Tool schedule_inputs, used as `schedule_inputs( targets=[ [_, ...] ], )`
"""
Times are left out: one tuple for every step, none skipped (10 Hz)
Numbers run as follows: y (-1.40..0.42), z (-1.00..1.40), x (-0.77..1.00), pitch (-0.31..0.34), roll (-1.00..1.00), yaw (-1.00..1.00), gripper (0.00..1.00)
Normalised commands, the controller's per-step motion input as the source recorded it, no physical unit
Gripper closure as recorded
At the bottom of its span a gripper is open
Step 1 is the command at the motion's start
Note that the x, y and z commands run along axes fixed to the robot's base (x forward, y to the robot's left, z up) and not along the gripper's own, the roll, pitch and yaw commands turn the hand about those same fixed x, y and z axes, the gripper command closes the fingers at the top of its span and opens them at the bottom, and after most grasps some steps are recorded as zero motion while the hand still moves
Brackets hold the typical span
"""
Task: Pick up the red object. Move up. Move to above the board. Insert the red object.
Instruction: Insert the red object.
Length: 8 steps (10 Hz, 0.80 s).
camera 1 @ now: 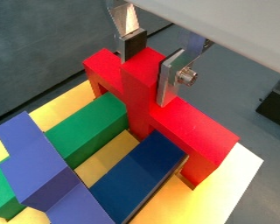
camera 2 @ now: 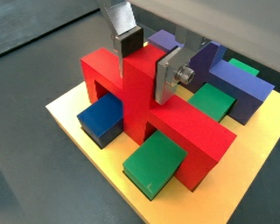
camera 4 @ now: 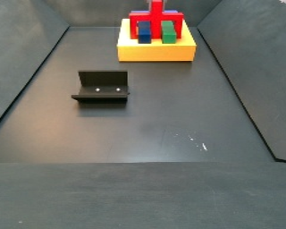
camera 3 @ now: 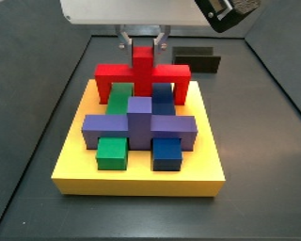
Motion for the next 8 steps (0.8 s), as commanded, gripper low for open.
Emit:
schedule_inputs(
  targets=[
    [-0.06, -0.12, 0.17, 0.000, -0.06, 0.00, 1.00],
    [-0.04, -0.01, 0.10, 0.000, -0.08, 0.00, 1.00],
    [0.00, 0.00, 0.00, 0.000, -0.04, -0.09, 1.00],
    [0.00, -0.10, 0.00, -0.074, -0.15, -0.03, 1.00],
    [0.12, 0.00, 0.20, 0.000, -0.40, -0.10, 1.00],
    [0.20, 0.00, 0.05, 0.000, -0.50, -0.16, 1.00],
    [0.22, 0.00, 0.00, 0.000, -0.50, -0.13, 1.00],
    [0.21, 0.00, 0.00, -0.003, -0.44, -0.10, 1.00]
  ],
)
